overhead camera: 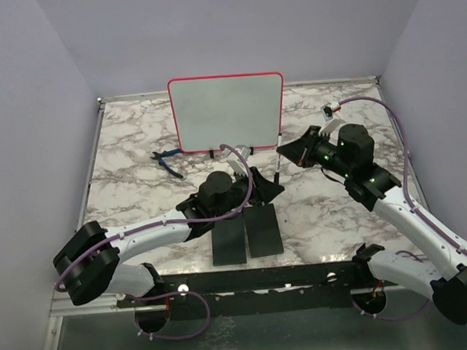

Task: Write a sentence on the whiteboard
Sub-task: Open the whiteboard marker at the center of the board.

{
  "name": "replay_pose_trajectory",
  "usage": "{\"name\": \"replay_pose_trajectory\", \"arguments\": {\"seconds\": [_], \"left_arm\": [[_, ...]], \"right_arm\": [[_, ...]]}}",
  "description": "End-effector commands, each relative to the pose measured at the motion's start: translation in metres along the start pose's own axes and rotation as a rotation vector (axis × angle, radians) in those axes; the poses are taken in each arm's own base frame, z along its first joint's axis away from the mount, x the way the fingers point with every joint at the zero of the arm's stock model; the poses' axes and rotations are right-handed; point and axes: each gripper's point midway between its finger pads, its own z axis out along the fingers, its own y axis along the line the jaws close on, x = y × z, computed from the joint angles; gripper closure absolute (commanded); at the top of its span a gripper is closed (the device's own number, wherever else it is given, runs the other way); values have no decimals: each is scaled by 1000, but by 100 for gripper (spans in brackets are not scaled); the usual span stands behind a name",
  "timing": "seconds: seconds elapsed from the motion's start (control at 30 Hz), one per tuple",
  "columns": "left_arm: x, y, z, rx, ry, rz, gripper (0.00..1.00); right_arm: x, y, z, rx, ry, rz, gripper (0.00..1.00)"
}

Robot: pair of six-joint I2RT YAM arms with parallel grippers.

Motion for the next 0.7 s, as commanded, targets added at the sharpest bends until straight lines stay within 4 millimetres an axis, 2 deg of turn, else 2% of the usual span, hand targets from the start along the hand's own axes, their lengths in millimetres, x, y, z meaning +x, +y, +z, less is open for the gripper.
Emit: {"name": "replay_pose_trajectory", "arguments": {"seconds": [0.0, 0.07, 0.13, 0.3, 0.57, 0.67], "left_arm": [[-7, -13, 3, 44, -15, 8, 79], [-6, -12, 4, 41, -11, 13, 79], [-5, -11, 5, 39, -8, 17, 70], [-6, -12, 9, 42, -6, 26, 57], [-9, -9, 13, 26, -21, 46, 62], [-9, -7, 13, 24, -24, 55, 79]], "right_arm": [[5, 5, -3, -30, 17, -19, 100], [8, 3, -4, -26, 26, -24, 100], [10, 2, -5, -20, 34, -29, 100], [12, 1, -6, -20, 45, -34, 100], [14, 3, -7, -32, 52, -38, 100], [16, 2, -7, -29, 61, -37, 100]]}}
